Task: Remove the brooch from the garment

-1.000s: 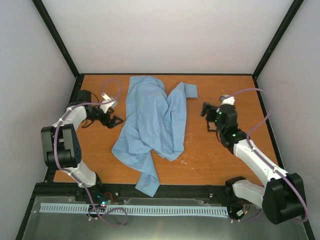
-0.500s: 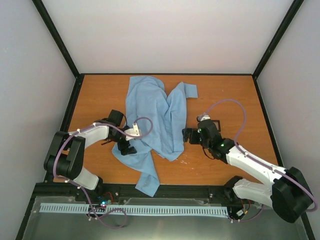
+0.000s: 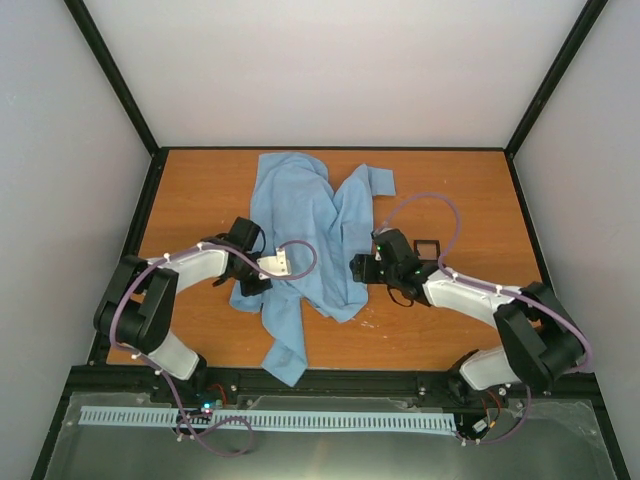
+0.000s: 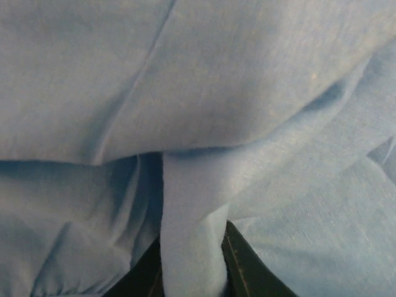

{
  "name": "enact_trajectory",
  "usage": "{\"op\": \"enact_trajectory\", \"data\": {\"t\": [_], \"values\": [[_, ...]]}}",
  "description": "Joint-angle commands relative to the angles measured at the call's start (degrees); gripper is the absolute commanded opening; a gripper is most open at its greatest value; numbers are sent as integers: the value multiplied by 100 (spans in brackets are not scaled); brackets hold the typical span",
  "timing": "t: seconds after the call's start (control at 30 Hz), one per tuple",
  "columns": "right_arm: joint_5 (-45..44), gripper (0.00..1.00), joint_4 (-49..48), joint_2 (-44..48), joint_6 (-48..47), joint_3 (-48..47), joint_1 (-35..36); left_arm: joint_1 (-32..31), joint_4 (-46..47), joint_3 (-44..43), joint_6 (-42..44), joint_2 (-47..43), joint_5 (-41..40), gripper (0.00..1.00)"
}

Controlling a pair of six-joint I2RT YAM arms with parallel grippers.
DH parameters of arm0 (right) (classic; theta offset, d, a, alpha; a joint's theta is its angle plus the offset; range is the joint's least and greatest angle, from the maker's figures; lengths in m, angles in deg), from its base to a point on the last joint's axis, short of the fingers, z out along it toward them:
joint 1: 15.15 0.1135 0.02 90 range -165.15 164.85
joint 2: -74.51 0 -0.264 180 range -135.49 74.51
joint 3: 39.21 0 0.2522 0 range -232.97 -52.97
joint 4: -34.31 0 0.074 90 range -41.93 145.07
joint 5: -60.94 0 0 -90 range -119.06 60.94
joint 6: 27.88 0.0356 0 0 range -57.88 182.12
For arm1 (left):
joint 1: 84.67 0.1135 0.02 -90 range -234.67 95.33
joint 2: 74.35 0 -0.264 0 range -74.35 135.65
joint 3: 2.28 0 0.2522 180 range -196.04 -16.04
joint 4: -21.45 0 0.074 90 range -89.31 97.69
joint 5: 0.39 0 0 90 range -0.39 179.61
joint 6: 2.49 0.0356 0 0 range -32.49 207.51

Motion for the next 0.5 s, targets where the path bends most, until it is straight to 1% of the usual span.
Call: {"op": "enact_trajectory", "data": {"t": [0.0, 0.1, 0.17, 0.2, 0.23, 0.27, 0.3, 0.37, 0.47], "values": [[-3, 76, -402, -369, 85, -272, 38, -32, -546, -154, 153, -2, -781, 16], [40, 70, -583, -726, 101, -418, 38, -32, -708, -202, 198, -269, -899, 14], [79, 60, -645, -961, 110, -535, 29, -32, -767, -267, 167, -433, -974, 8], [142, 54, -671, -1046, 126, -592, 30, -25, -756, -299, 139, -495, -1066, 3], [190, 40, -672, -1095, 160, -667, 30, -8, -718, -364, 88, -550, -1186, 1], [197, 34, -609, -1113, 196, -762, 28, 31, -703, -448, 45, -601, -1284, 1], [175, 22, -546, -1085, 203, -862, 29, 79, -671, -548, -35, -631, -1398, 1], [79, 4, -436, -912, 210, -1025, 28, 213, -683, -853, -178, -644, -1550, 1], [-53, 3, -234, -483, 128, -1265, -28, 478, -746, -1338, -239, -712, -1634, 1]]}}
